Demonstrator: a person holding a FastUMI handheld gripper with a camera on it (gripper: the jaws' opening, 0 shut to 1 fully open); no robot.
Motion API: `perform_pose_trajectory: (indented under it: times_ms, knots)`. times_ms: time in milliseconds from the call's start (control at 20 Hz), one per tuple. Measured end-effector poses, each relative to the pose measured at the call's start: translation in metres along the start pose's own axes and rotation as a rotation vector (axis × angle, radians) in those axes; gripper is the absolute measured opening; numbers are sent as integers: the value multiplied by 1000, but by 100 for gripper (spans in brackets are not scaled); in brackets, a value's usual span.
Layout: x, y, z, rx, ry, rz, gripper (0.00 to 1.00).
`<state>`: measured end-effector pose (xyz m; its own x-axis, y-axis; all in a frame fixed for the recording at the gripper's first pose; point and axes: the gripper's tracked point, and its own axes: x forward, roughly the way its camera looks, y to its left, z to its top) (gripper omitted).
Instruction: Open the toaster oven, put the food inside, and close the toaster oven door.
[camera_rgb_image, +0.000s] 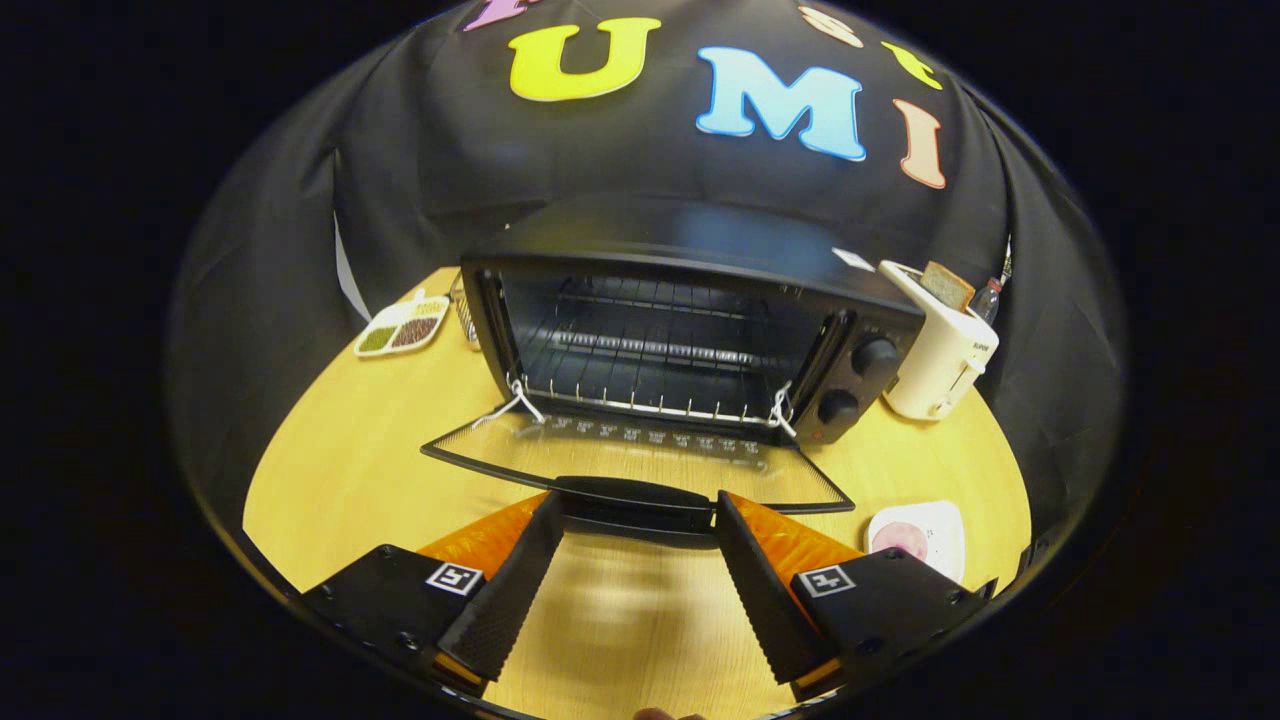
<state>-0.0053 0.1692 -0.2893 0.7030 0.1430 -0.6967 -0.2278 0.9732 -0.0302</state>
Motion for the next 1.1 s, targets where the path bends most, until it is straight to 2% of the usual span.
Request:
perform_pose_trajectory:
  times_ms: [100, 250, 500, 700, 850, 1000, 1100]
  knots:
    - [7, -2, -33, 34, 91, 6, 98]
    - [1, -13, -55, 35, 142, 11, 99]
    - [-31, -64, -51, -62, 138, -4, 99]
    - [-53, -101, -47, -35, 163, 28, 98]
    - [-66, -137, -45, -36, 164, 1, 99]
    - [-70, -170, -51, 48, 201, 5, 99]
    - [-70, -201, -53, 73, 224, -22, 99]
